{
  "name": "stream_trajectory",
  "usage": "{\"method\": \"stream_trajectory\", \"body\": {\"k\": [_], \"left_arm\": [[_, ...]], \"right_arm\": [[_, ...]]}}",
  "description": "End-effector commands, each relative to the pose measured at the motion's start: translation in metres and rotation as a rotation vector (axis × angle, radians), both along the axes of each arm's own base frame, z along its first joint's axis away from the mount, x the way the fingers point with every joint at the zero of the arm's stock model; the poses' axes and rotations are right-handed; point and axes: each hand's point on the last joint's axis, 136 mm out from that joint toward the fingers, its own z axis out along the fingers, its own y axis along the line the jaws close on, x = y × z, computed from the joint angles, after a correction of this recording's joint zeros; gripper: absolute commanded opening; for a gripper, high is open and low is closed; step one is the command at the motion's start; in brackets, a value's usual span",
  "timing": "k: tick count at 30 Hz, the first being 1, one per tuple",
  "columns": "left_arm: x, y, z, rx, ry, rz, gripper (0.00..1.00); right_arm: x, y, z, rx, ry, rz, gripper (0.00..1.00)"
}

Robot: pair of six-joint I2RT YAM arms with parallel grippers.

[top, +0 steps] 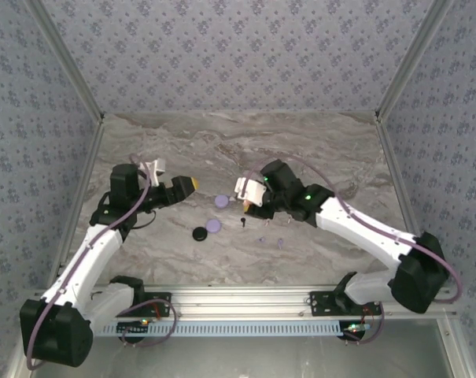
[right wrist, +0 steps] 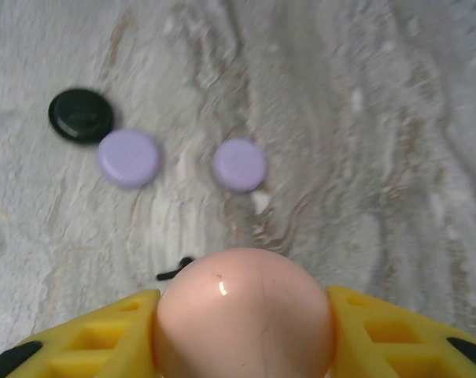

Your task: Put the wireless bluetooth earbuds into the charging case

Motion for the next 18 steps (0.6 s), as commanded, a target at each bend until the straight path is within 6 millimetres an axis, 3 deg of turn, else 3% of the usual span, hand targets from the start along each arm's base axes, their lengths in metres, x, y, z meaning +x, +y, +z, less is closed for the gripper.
{"method": "stream_trajectory", "body": {"k": [1, 7, 15, 18], "left_arm": [[-0.016, -0.033, 0.037, -0.054, -0.107, -0.188, 0.93], [-0.029, -0.077, 0.047, -0.08, -0.131, -0.332, 0.91], [-0.024, -0.113, 0.051, -0.107, -0.142, -0.381, 0.88], [-0.025, -0.125, 0.052, -0.128, -0.139, -0.406, 0.82]], "right_arm": [[-0.002, 0.002, 0.027, 0.109, -0.037, 0.013, 0.46], [-0.005, 0.001, 0.058, 0.159, -0.117, 0.031, 0.46], [-0.011, 0.007, 0.061, 0.147, -0.141, 0.054, 0.46], [-0.013, 0.009, 0.064, 0.149, -0.148, 0.063, 0.46]]}}
